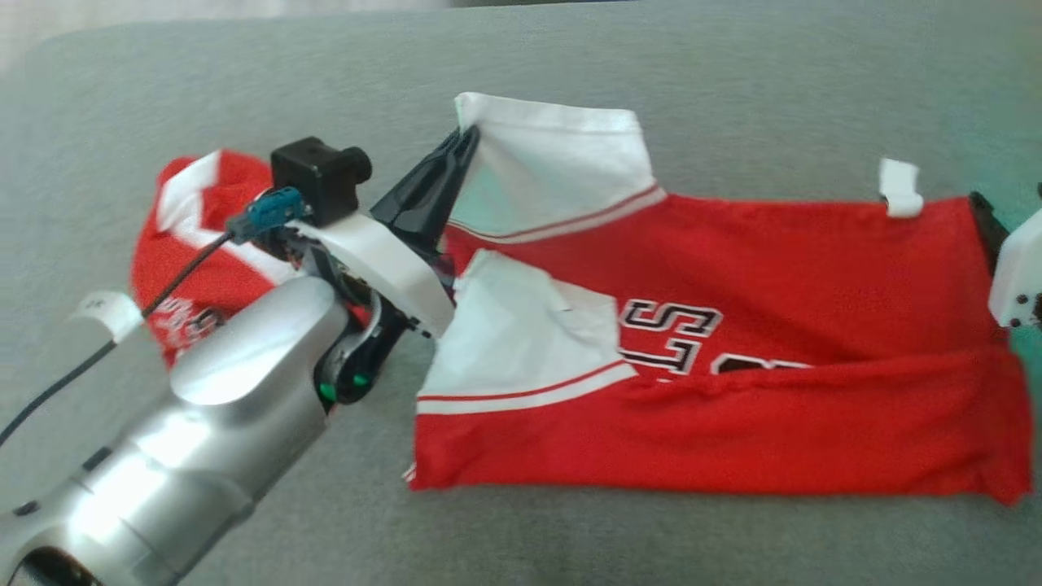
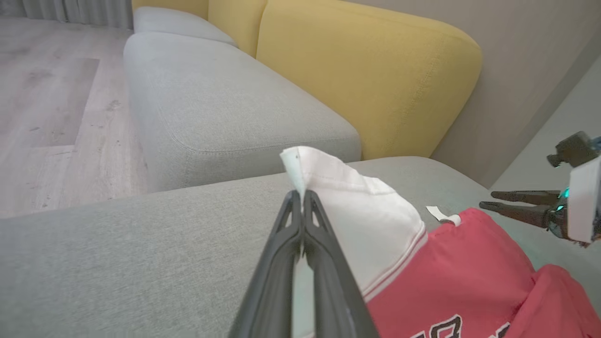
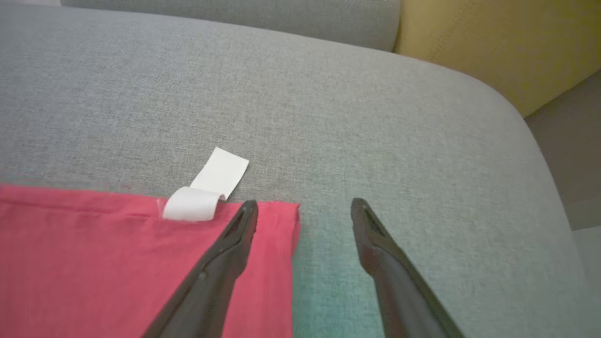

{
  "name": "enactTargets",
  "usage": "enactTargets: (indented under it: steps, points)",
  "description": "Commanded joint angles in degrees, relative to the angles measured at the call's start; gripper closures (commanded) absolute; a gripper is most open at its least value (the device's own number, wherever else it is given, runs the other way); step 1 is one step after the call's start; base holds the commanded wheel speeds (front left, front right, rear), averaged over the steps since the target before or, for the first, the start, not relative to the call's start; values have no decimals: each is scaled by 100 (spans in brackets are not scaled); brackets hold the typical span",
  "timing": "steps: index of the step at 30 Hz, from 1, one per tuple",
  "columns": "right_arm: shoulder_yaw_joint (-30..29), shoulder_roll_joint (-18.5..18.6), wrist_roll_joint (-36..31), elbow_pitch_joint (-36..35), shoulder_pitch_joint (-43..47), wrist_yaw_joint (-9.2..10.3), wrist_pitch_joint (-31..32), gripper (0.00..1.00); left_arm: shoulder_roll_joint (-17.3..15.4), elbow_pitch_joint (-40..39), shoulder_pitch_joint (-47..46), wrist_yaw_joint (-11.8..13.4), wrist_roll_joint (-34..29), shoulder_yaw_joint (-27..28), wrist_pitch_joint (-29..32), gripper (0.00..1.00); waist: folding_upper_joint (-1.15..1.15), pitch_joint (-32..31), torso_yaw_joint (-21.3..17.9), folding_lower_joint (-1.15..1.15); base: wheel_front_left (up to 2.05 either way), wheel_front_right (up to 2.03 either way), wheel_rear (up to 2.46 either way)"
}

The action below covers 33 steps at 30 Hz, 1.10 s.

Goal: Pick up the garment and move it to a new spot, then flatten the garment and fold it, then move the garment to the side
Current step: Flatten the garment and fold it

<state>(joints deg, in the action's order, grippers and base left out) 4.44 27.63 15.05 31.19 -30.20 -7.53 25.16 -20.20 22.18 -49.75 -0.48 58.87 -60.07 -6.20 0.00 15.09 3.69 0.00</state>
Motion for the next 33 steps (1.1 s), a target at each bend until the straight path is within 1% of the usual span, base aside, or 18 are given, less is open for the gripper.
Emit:
enactTargets:
  steps: [1,4,7,12,17,18,19,22,24,29,33]
  points:
    - [30,177,-27,-39,-210,4,22,0,-68,-216,-166,44,1,195,-60,100,0,60,211,0,0,0,0]
    - [88,204,-33,289,-333,4,58,0,-44,-363,-135,119,-30,168,-74,100,0,123,264,0,0,0,0]
    - [145,209,-48,453,-416,4,46,0,-38,-446,-134,141,-48,149,-68,100,0,157,276,0,0,0,0]
    - [471,228,-78,800,-584,4,77,0,-88,-569,-163,184,-93,113,-15,100,0,233,268,0,0,0,0]
    - [738,244,31,1086,-722,4,93,0,-133,-646,-198,227,-110,116,12,100,0,308,258,0,0,0,0]
    - [821,245,65,1142,-731,4,129,44,-142,-653,-207,235,-118,113,19,100,0,316,257,0,0,0,0]
    - [907,248,105,1181,-740,4,155,100,-154,-654,-217,246,-131,108,26,100,0,321,252,0,0,0,0]
    - [1039,243,294,1245,-819,4,169,100,-219,-625,-256,279,-161,117,45,100,0,324,200,0,0,0,0]
    - [1063,276,407,1259,-944,4,24,100,-280,-577,-306,297,-176,139,65,100,0,316,138,0,0,0,0]
    - [1026,176,633,1179,-1332,4,-549,100,-427,-258,-522,313,-164,278,99,100,0,243,-95,0,0,0,0]
    - [988,79,786,1112,-1645,4,-1080,100,-498,205,-918,260,-383,290,72,100,0,228,-274,0,0,0,0]
